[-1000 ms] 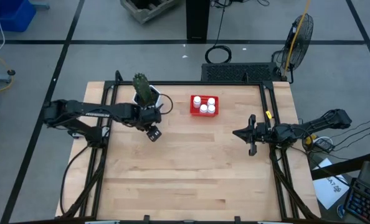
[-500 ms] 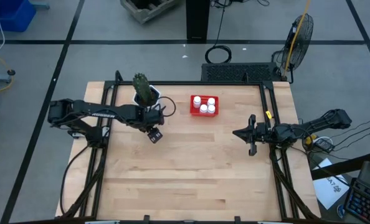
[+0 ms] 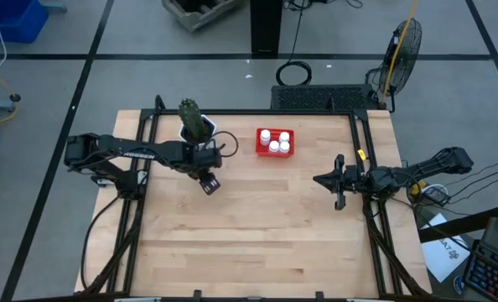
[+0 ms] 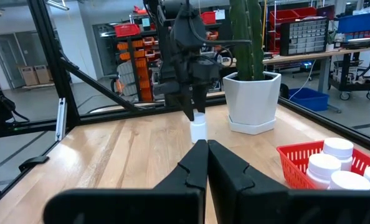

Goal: Pick and place pill bottles into a basket
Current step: Put the white pill bottle into the red bin

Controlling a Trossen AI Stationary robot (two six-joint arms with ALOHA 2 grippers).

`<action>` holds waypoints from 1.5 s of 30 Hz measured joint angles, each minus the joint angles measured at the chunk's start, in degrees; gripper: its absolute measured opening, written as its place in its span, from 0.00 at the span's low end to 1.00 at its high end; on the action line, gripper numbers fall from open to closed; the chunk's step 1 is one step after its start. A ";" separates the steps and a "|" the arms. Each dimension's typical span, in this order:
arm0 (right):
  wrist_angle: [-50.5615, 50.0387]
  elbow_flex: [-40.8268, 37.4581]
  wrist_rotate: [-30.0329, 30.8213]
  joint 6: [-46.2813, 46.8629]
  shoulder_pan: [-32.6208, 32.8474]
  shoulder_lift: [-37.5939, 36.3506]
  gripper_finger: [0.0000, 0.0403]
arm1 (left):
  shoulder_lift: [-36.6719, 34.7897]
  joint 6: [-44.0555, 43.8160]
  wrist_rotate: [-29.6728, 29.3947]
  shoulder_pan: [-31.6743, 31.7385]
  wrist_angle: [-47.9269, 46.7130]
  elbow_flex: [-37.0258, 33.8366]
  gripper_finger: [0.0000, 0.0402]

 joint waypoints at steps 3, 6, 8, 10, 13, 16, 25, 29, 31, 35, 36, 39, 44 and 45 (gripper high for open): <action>0.00 0.02 0.00 0.02 0.01 -0.01 0.01 | 0.00 0.03 1.90 -0.20 3.67 0.00 0.39; 0.00 0.02 0.00 0.00 0.02 -0.02 0.01 | 0.00 0.06 4.01 -1.01 8.22 0.00 0.39; 0.00 0.00 0.00 0.00 0.00 -0.02 0.01 | 0.00 -0.08 5.51 -1.65 10.27 0.35 0.39; 0.00 0.02 0.00 0.02 0.01 0.00 0.01 | 0.00 -0.41 5.64 -2.19 11.95 1.44 0.39; 0.00 0.01 0.00 0.02 0.02 -0.02 0.01 | 0.00 -0.15 5.55 -3.04 12.60 4.02 0.39; 0.00 0.02 0.00 0.02 0.00 -0.02 0.01 | 0.00 -0.36 6.11 -3.56 11.71 7.54 0.39; 0.00 0.00 0.00 0.01 0.00 -0.02 0.01 | 8.76 7.17 7.03 -0.90 -3.55 27.49 0.39; 0.01 0.02 0.00 0.02 0.01 -0.02 0.01 | 15.47 12.25 7.01 1.56 -8.18 38.40 0.39; 0.00 0.00 0.00 0.02 0.02 0.00 0.01 | 18.38 15.13 7.07 3.15 -10.10 43.76 0.39; 0.00 0.01 0.00 0.01 0.01 -0.01 0.01 | 23.83 19.83 6.90 6.79 -13.11 53.02 0.39; 0.01 0.02 0.00 0.00 0.02 -0.02 0.01 | 25.06 20.33 7.20 7.76 -13.84 55.16 0.39; 0.00 0.01 0.00 0.01 0.01 -0.02 0.01 | 28.75 22.66 7.75 10.73 -16.62 60.89 0.39; 0.00 0.01 0.00 0.00 0.01 0.00 0.01 | 35.06 24.33 9.19 14.71 -21.05 66.83 0.39; 0.00 0.01 0.00 0.00 0.01 -0.01 0.01 | 35.60 24.66 9.57 15.12 -21.44 66.88 0.39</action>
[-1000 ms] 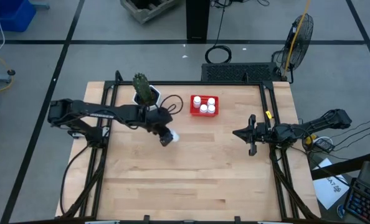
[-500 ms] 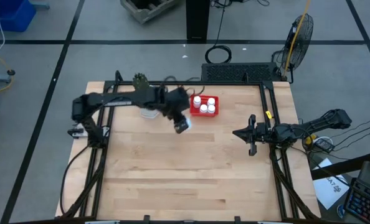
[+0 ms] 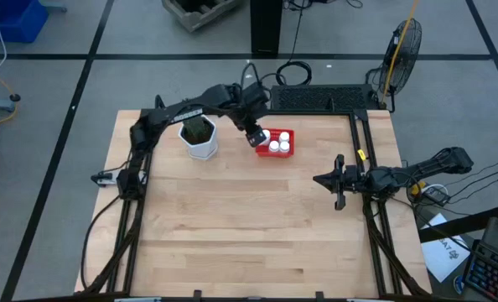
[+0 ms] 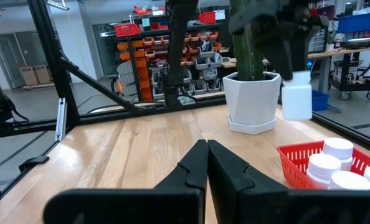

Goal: Pick and place pill bottles into a basket
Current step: Put the white pill bottle into the red bin

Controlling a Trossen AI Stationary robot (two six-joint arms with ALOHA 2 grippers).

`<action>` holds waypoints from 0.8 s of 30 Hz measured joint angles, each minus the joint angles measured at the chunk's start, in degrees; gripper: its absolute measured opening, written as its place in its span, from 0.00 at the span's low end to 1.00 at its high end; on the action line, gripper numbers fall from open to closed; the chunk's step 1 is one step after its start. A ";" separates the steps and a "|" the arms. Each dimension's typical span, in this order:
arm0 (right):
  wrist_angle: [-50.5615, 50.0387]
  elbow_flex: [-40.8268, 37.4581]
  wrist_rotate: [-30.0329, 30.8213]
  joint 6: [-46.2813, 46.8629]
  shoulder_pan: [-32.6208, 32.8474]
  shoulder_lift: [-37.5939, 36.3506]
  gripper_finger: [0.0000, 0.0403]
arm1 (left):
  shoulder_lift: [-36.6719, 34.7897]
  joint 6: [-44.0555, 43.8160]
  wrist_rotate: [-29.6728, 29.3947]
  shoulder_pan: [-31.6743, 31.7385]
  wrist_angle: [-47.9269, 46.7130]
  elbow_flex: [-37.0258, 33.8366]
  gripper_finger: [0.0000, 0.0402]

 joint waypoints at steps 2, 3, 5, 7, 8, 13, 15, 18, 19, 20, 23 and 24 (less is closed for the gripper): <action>0.00 0.00 0.00 0.00 0.00 -0.01 0.01 | 0.89 1.21 -0.21 0.22 0.22 0.02 0.39; 0.00 -0.01 0.00 0.02 0.00 0.01 0.01 | 1.32 1.63 -0.37 0.24 0.46 0.04 0.39; 0.00 0.00 0.00 0.00 0.00 -0.02 0.01 | 1.99 1.89 -0.45 0.21 0.51 0.04 0.39; 0.00 0.00 0.00 0.00 0.01 0.01 0.01 | 2.49 2.52 -0.26 0.21 1.18 0.04 0.39; 0.00 0.00 0.00 0.00 0.01 0.01 0.01 | 2.56 2.88 -0.12 0.21 1.23 0.04 0.39; 0.00 -0.01 0.00 0.01 0.01 -0.01 0.01 | 3.68 4.89 -0.12 -0.22 2.85 0.01 0.39; 0.00 0.01 0.00 0.01 -0.01 0.00 0.01 | 4.85 5.38 -0.58 -0.61 4.03 0.00 0.39; -0.09 0.00 0.01 0.00 -0.02 0.01 0.01 | 6.10 5.49 0.28 -0.54 3.10 0.00 0.39; -0.37 0.01 0.00 0.00 -0.02 -0.02 0.01 | 6.29 5.51 0.26 -0.61 2.99 0.00 0.39; -0.35 -0.02 0.00 0.02 0.01 0.03 0.01 | 6.52 5.53 0.22 -0.59 3.04 0.00 0.39; -0.02 0.00 -0.01 0.01 -0.01 0.18 0.01 | 7.55 6.00 -0.13 -0.61 3.74 -0.01 0.39; -0.03 -0.02 0.00 0.01 0.01 0.30 0.01 | 7.66 6.09 -0.18 -0.63 4.05 -0.05 0.39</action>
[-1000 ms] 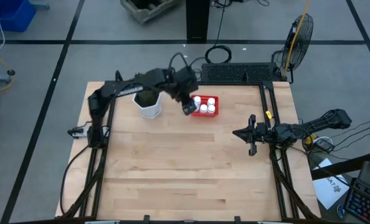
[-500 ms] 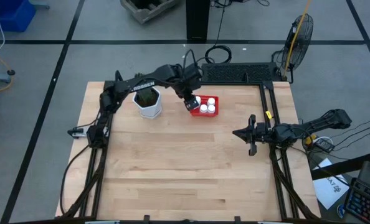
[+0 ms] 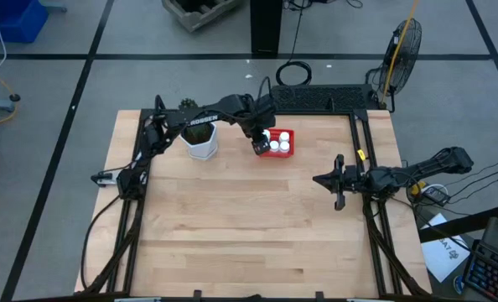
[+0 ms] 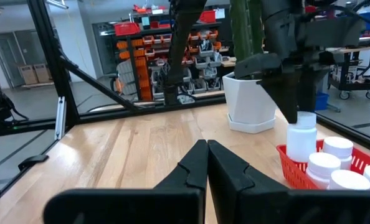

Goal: Pick and place pill bottles into a basket
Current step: Put the white pill bottle into the red bin

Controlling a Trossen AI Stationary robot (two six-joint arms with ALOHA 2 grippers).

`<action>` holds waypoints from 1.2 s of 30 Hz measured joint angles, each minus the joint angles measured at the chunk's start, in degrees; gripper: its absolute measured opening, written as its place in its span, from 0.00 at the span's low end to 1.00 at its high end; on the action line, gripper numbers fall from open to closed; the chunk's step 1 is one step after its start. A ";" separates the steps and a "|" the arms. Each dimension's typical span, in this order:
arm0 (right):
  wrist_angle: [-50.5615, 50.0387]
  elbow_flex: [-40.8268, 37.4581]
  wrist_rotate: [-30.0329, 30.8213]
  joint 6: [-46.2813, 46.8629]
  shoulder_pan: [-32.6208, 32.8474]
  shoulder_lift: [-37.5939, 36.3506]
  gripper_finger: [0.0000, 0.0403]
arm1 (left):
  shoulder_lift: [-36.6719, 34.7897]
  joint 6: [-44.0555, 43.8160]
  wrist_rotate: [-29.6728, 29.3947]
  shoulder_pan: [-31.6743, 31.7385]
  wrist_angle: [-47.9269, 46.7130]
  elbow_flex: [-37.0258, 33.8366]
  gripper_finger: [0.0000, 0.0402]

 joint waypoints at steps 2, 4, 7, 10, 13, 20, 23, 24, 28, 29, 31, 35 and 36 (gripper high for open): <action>-0.16 0.01 -0.02 0.01 -0.01 0.11 0.01 | 0.21 0.29 -0.60 -0.01 0.73 -0.01 0.39; -0.09 0.00 0.00 -0.01 0.00 0.28 0.01 | 0.23 0.37 -0.10 0.11 1.16 -0.01 0.39; 0.00 0.01 0.00 0.00 0.00 0.36 0.01 | 0.83 0.36 0.29 0.24 1.32 -0.01 0.39; 0.02 0.02 0.00 -0.01 0.00 0.34 0.01 | 1.26 0.52 0.39 0.28 1.10 -0.04 0.39; 0.00 0.00 0.00 -0.01 0.00 0.35 0.01 | 2.27 1.16 0.49 0.28 2.07 0.04 0.39; -0.30 0.00 -0.01 0.00 -0.02 0.37 0.01 | 4.23 1.50 0.39 0.17 1.23 -0.04 0.39; 0.03 0.00 0.00 0.00 -0.01 0.41 0.01 | 4.37 1.69 0.46 0.17 2.13 -0.62 0.39; 0.03 0.00 0.00 0.01 -0.02 0.47 0.01 | 4.35 1.70 0.46 0.17 2.80 -0.78 0.39; -0.04 0.00 0.00 0.00 -0.02 0.47 0.01 | 4.35 1.72 0.49 0.28 2.78 -0.80 0.39; -0.03 0.01 0.00 -0.01 -0.01 0.47 0.01 | 4.52 1.72 0.50 0.28 2.98 -0.80 0.39; 0.00 0.01 0.00 0.00 -0.02 0.47 0.01 | 5.00 1.74 0.74 0.28 3.26 -0.80 0.39; 0.00 0.02 0.00 -0.01 -0.02 0.47 0.01 | 5.92 1.74 1.00 0.28 3.45 -0.80 0.39; 0.00 0.00 0.00 0.01 0.00 0.47 0.01 | 5.99 1.68 1.24 0.28 3.49 -0.78 0.39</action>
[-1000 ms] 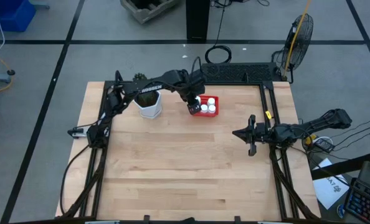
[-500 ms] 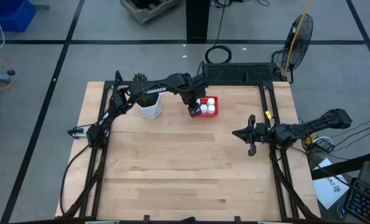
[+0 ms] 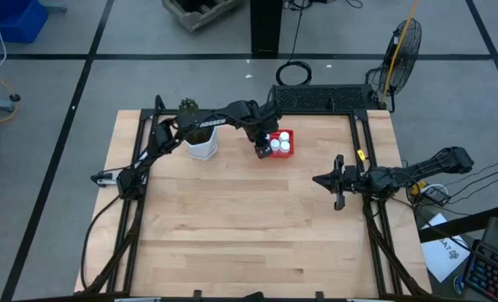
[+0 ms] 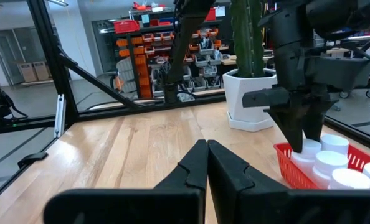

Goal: Pick and place pill bottles into a basket
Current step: Put the white pill bottle into the red bin

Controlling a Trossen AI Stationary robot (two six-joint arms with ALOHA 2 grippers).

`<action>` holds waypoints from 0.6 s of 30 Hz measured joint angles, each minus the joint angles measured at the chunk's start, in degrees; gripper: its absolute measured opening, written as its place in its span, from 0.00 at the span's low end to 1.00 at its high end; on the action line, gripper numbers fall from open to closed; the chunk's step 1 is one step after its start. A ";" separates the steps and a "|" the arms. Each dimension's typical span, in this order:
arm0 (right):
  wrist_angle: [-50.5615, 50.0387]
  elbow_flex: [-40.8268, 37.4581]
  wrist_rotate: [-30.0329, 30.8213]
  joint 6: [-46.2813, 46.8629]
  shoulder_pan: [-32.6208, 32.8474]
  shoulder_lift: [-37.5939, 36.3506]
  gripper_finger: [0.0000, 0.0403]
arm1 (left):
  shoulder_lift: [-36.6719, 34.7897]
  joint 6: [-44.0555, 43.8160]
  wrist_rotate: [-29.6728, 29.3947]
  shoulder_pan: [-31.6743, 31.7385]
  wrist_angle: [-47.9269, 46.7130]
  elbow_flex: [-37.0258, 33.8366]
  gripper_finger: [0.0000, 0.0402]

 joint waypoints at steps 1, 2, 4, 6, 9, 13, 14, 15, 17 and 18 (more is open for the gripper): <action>0.00 0.02 0.00 0.00 0.00 -0.02 0.01 | 0.05 0.02 0.09 0.00 -0.16 0.00 0.39; 0.00 0.02 0.00 -0.02 -0.02 -0.02 0.01 | 0.39 0.08 0.11 0.00 0.05 0.07 0.39; 0.00 0.01 0.00 -0.01 -0.01 0.00 0.01 | 0.57 0.08 0.72 0.00 0.37 0.11 0.42; 0.00 0.01 0.00 -0.02 -0.01 -0.02 0.01 | 0.60 0.17 2.07 0.04 0.01 0.09 0.48; 0.00 0.02 0.00 -0.01 -0.01 -0.02 0.01 | 1.08 0.17 2.69 -0.12 -0.57 -0.07 0.55; 0.02 0.02 0.00 -0.01 -0.01 -0.02 0.01 | 1.12 -0.40 2.23 -0.24 -0.80 -0.13 0.57; 0.01 0.01 0.00 -0.01 -0.02 0.00 0.01 | 1.11 -0.45 2.20 -0.23 -0.81 -0.13 0.57; 0.00 0.00 0.00 0.00 -0.01 0.00 0.01 | 1.03 -0.48 2.11 -0.19 -0.92 -0.13 0.56; 0.02 0.02 0.00 -0.02 -0.02 0.00 0.01 | 0.65 -0.67 1.08 -0.15 -1.45 -0.13 0.55; 0.02 0.02 0.00 -0.01 -0.01 0.00 0.01 | 0.27 -0.80 0.50 -0.15 -1.45 -0.13 0.55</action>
